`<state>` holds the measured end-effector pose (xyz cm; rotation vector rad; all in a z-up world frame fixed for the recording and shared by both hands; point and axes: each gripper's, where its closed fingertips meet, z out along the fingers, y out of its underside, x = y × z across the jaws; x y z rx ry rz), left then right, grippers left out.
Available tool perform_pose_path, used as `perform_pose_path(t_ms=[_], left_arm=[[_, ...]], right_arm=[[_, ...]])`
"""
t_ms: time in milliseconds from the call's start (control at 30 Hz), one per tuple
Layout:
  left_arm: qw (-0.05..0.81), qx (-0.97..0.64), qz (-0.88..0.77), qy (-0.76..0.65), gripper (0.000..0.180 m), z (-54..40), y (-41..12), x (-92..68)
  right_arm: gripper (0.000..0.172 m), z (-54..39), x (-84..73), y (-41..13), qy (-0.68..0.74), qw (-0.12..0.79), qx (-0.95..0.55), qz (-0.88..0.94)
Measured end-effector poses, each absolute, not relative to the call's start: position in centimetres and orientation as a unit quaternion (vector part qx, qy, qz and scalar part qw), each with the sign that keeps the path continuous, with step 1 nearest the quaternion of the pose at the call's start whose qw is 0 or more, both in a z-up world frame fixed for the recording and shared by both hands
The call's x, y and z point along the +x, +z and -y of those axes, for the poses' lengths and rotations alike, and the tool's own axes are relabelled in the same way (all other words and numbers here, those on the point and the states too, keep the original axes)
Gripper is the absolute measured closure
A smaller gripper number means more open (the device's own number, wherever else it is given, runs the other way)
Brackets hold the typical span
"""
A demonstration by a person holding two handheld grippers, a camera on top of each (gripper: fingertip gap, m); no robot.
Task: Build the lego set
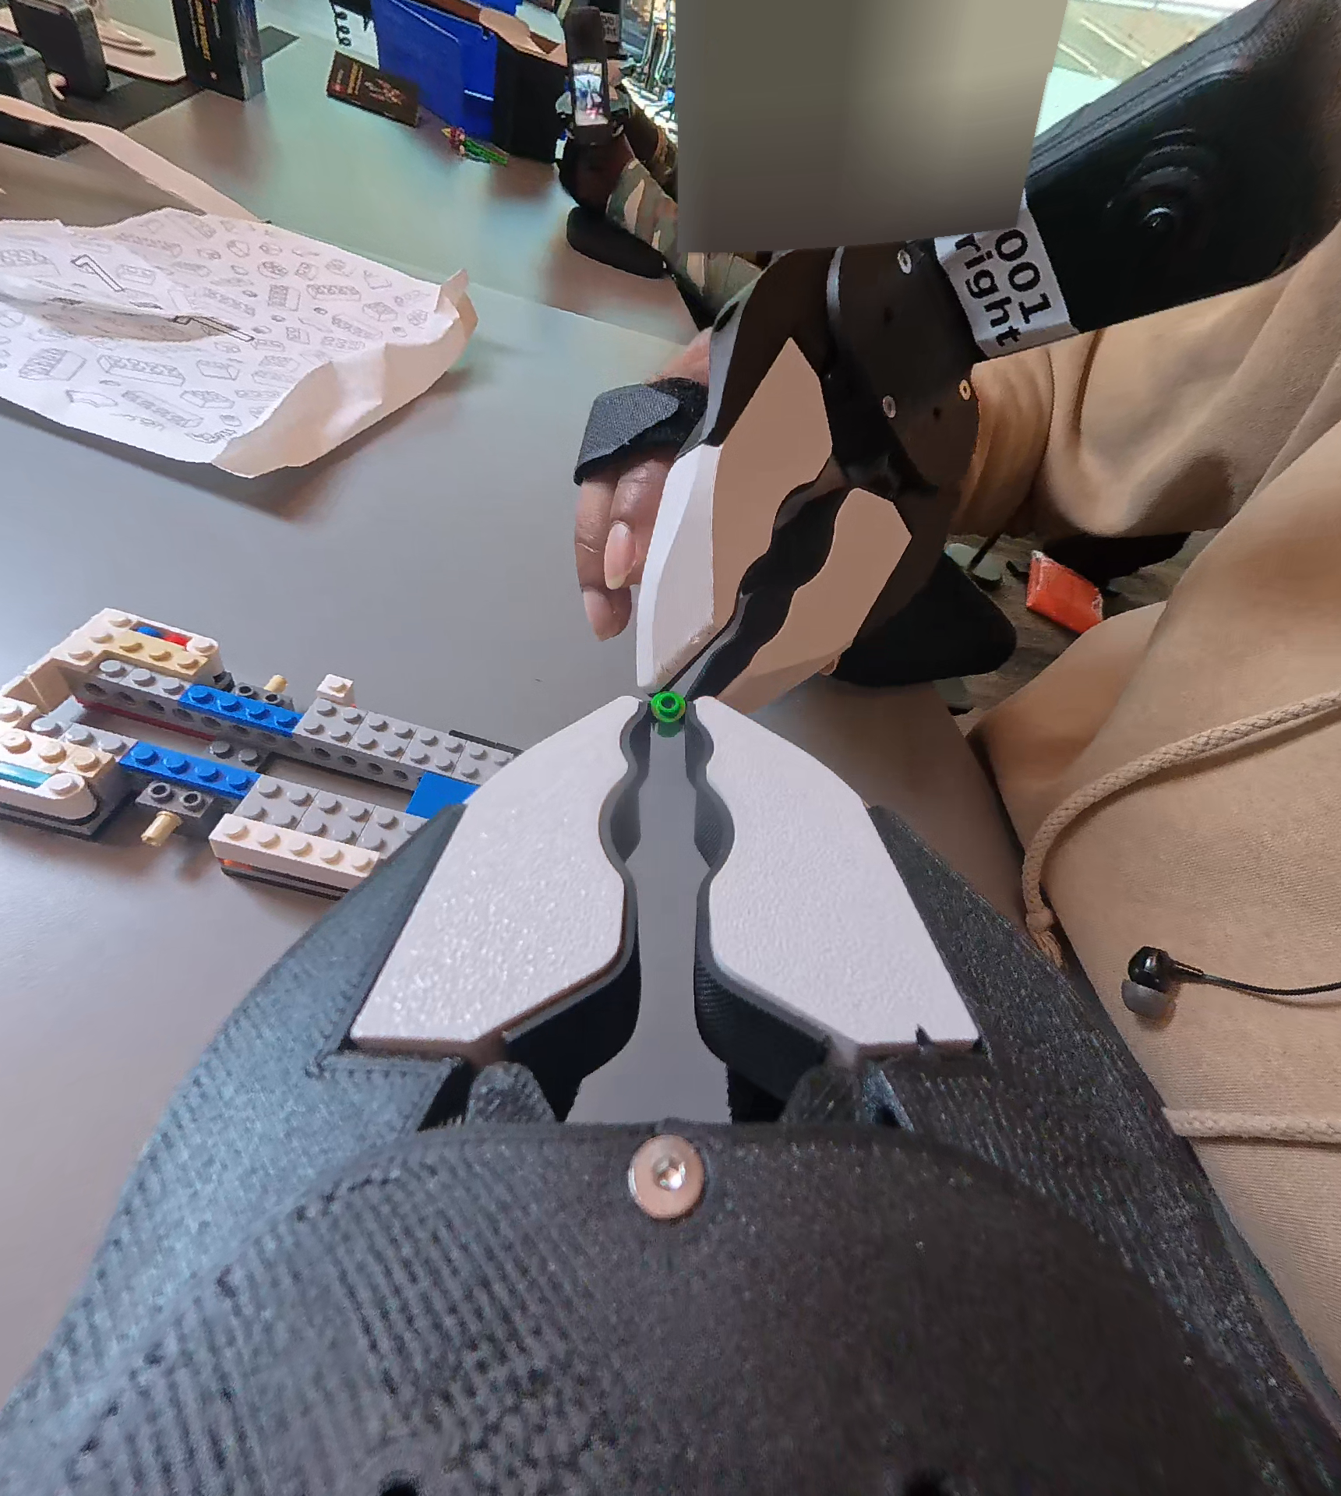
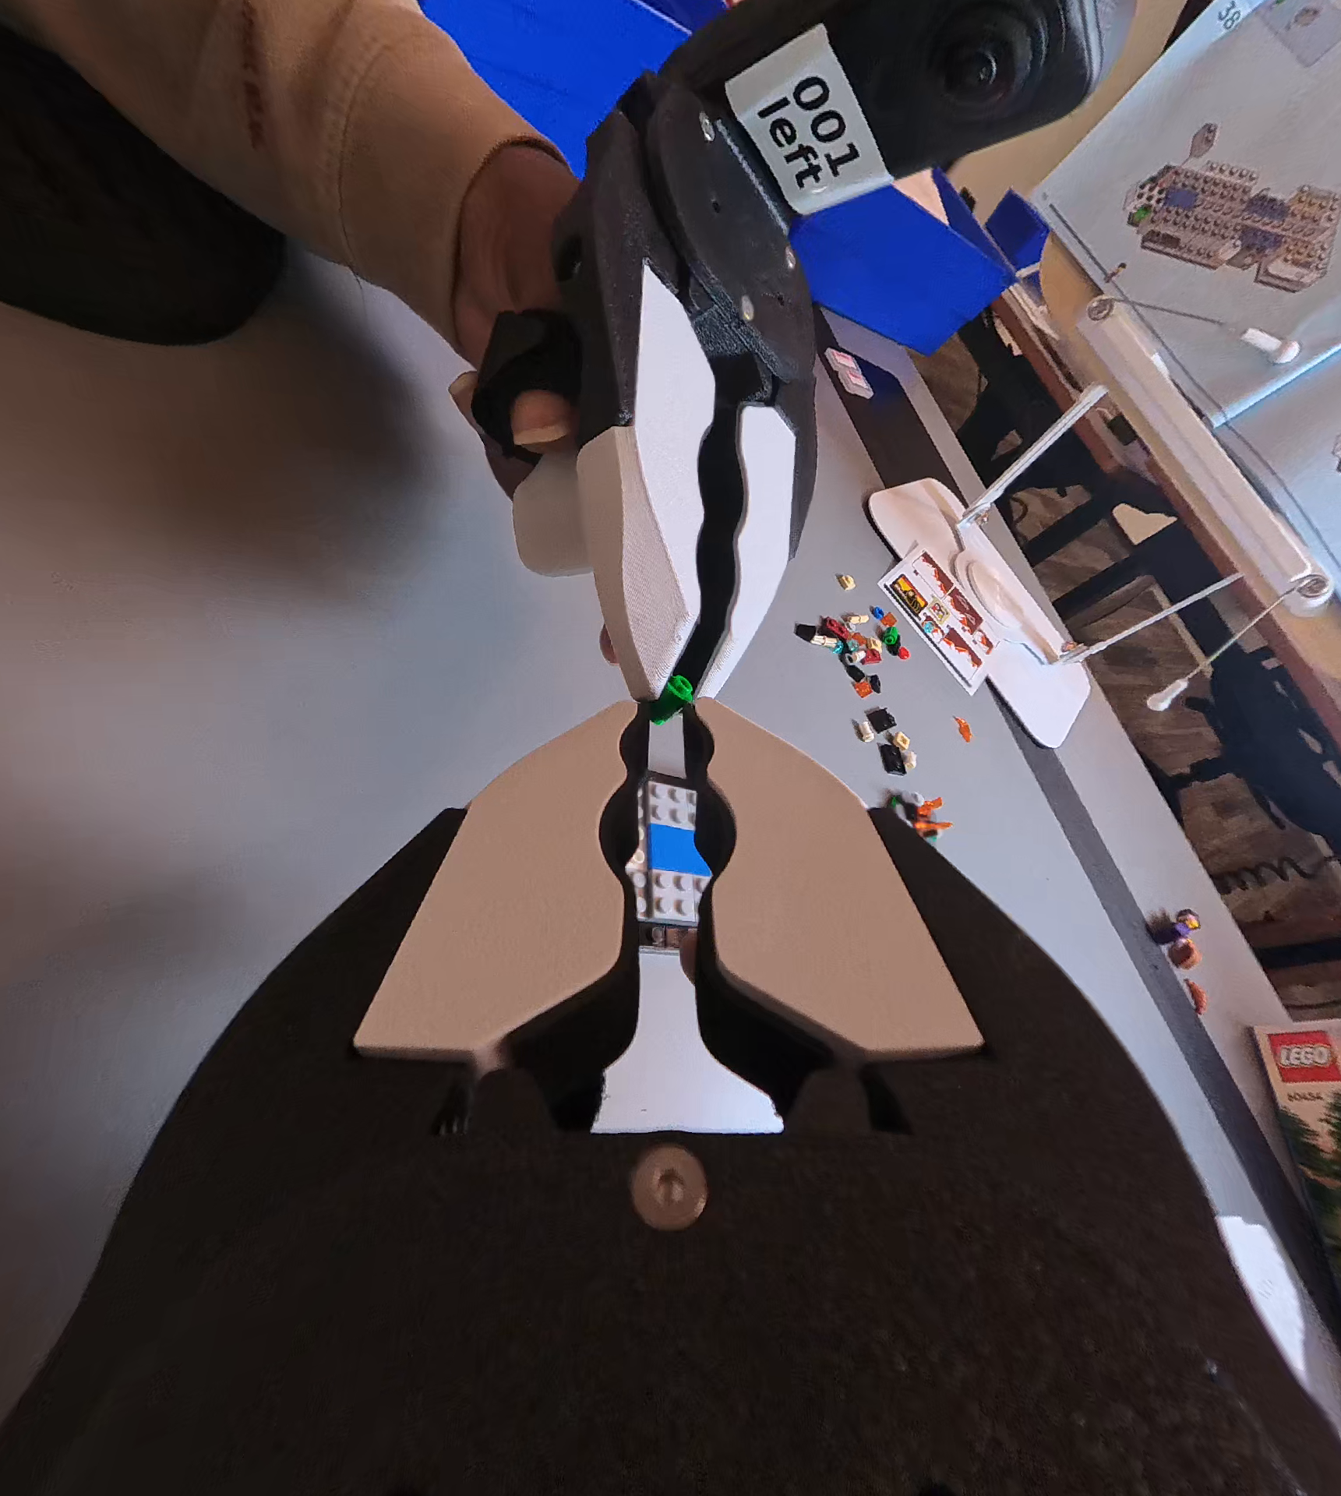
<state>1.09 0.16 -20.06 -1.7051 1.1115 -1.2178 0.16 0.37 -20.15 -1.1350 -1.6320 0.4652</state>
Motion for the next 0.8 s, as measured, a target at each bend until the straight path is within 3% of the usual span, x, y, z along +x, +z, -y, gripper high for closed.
perform_pose_path(t_ms=[200, 533, 800], left_arm=[[0.348, -0.663, -0.424, -0.510, 0.173, 0.3, -20.0, 1.2], [0.327, -0.660, -0.458, -0.498, 0.173, 1.4, -20.7, 1.5], [0.302, -0.651, -0.436, -0.543, 0.173, 1.7, -20.2, 1.3]], right_arm=[[0.154, -0.3, 0.4, -19.6, 0.169, 0.536, -0.446, 0.696], [0.154, 0.8, 0.3, -20.0, 0.130, 0.484, -0.369, 0.783], [0.157, 1.3, 0.3, -20.1, 0.103, 0.521, -0.329, 0.781]])
